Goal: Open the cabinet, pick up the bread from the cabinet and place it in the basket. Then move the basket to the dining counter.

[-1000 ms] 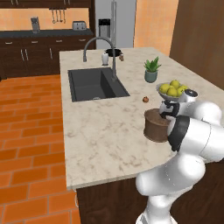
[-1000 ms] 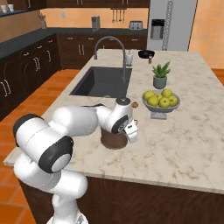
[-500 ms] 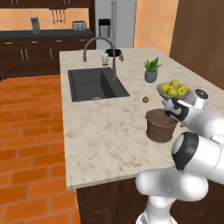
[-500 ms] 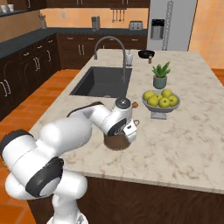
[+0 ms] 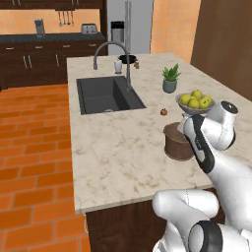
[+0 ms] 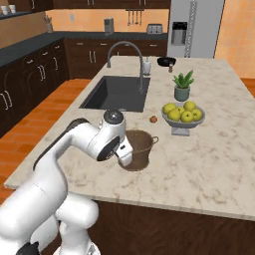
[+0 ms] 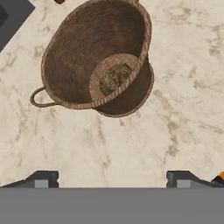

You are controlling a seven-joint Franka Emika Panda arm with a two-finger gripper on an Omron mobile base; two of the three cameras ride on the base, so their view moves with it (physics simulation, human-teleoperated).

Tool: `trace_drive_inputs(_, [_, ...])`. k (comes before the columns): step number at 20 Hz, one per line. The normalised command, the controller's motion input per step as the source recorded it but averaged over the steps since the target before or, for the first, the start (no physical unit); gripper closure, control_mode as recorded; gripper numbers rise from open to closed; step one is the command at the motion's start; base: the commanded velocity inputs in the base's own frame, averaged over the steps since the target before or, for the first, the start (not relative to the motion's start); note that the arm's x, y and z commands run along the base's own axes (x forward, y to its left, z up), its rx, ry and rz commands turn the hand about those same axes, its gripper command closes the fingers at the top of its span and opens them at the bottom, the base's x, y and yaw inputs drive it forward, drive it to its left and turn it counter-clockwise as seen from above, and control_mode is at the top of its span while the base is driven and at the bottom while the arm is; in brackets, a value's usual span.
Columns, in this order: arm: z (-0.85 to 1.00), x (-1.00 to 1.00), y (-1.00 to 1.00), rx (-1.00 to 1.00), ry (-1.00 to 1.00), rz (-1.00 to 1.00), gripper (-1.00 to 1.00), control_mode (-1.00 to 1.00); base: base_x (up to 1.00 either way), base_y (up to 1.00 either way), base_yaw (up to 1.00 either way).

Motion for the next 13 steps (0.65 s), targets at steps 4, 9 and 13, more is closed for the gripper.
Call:
trace_drive_inputs(4, [0.79,-0.95,1.00,-0.04,-0.03,0.16,-1.00,-1.00,0.00,0.00,0.00])
trace_drive_inputs(9, [0.96,-1.00,0.46,-0.19,-0.18,0.06,-1.00,-1.00,0.00,0.00,0.00])
trace_drive_inputs(13, [1.00,-1.00,-0.05,-0.48,-0.03,0.15,-1.00,-1.00,0.00,0.00,0.00])
